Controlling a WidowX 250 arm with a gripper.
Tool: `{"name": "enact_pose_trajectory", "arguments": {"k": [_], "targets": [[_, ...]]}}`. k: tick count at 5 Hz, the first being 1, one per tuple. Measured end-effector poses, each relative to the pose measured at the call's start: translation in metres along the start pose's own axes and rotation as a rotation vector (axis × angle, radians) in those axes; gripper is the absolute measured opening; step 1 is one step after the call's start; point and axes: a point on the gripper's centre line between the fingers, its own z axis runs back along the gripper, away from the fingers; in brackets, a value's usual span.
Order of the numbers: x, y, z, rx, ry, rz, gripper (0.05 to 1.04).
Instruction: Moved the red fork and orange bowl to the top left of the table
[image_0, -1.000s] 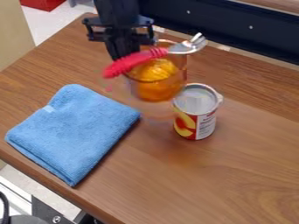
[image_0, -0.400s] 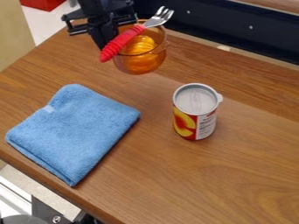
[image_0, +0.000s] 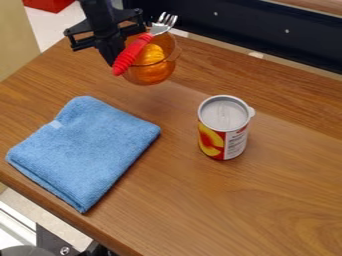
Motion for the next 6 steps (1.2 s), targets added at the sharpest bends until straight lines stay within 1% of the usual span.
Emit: {"name": "enact_pose_trajectory", "arguments": {"k": [1,2,3,4,5,6], "targets": [[0.008,0.005,-0.013,0.035,-0.004,0.059,0.058],[0.014,0.006,-0.018,0.047,-0.008,0.098,0.058],[0.019,0.008,-0.030,0.047,-0.033,0.137,0.058],[0.019,0.007,-0.039,0.029,-0.031,0.143,0.058],[0.017,0.011,-0.054,0.054,0.012,0.157,0.058],[0.018,0.012,-0.055,0.056,0.021,0.159,0.058]]}}
